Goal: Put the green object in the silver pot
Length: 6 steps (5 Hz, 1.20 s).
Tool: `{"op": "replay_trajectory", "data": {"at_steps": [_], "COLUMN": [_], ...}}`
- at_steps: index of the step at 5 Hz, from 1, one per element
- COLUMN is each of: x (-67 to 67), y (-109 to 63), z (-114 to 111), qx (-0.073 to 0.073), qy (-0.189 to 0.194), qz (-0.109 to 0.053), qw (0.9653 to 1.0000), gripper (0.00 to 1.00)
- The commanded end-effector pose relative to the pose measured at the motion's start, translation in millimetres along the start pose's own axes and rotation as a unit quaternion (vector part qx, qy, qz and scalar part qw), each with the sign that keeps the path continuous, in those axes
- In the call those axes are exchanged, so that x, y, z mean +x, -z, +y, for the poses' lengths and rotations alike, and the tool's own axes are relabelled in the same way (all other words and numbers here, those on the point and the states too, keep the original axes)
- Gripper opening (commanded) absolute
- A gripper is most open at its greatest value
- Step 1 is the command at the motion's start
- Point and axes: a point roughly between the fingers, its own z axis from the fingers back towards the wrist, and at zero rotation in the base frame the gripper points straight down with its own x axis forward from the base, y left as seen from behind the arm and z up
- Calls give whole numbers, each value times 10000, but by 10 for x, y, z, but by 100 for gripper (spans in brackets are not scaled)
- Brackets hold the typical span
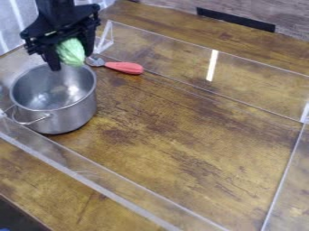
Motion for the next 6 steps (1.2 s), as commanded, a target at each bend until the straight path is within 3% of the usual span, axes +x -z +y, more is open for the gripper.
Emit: {"op": "replay_trajectory", "data": {"at_steps": [1,2,4,6], "x": [119,101,110,-162], "y": [-307,-282,-275,84], "z": [-86,-85,44,227], "qx": [-536,-625,-491,-168], "qy": [175,434,462,-88], "qz": [-162,-69,-58,-142], "qw": [9983,9971,9977,9997], "gripper": [100,100,100,100]}}
